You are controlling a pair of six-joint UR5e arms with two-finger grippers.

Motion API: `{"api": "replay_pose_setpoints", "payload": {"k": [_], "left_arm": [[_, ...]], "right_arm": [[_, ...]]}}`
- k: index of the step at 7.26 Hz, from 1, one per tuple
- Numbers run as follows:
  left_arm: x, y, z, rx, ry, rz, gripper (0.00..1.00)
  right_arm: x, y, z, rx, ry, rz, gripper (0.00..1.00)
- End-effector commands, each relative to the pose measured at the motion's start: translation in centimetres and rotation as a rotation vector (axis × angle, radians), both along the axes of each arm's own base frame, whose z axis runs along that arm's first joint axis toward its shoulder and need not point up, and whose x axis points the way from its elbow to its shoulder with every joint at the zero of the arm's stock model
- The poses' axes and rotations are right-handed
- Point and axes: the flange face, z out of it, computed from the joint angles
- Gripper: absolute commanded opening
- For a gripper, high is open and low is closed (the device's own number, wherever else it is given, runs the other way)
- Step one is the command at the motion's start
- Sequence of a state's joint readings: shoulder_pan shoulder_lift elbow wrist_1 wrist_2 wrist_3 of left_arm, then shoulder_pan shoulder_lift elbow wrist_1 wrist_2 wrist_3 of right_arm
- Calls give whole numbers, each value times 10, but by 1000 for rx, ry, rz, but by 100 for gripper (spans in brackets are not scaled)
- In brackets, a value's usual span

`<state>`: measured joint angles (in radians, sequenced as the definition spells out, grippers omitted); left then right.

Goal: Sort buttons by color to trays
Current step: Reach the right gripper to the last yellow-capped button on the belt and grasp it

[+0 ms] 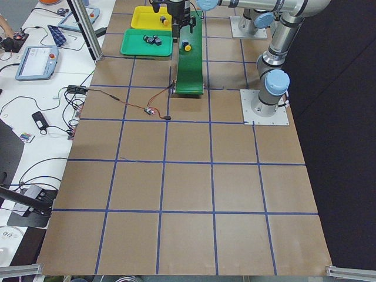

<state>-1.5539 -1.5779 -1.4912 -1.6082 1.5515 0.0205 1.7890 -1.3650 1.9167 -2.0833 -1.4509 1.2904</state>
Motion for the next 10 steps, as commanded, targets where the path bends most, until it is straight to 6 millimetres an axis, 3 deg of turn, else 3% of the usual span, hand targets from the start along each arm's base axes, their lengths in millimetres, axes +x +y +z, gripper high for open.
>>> {"api": "replay_pose_setpoints", "payload": {"k": [1, 2, 3, 4, 6, 8, 9, 10], "left_arm": [[0, 0, 1, -2, 1, 0, 100], [0, 0, 0, 0, 1, 0, 100], [1, 0, 0, 0, 1, 0, 100], [0, 1, 0, 1, 1, 0, 100], [0, 1, 0, 1, 1, -1, 100], [1, 0, 0, 0, 1, 2, 100], [0, 0, 1, -2, 1, 0, 100], [0, 0, 0, 0, 2, 0, 100]], "right_arm": [[-2, 15, -37, 79, 14, -3, 99], [-3, 17, -41, 57, 9, -6, 88], [-3, 17, -36, 43, 4, -2, 38], [3, 15, -37, 56, -48, 5, 0], [3, 6, -22, 28, -93, -1, 0], [-1, -16, 3, -32, -93, 12, 0], [-16, -36, 20, -82, -94, 58, 0], [-83, -68, 32, -128, -59, 94, 0]]}}
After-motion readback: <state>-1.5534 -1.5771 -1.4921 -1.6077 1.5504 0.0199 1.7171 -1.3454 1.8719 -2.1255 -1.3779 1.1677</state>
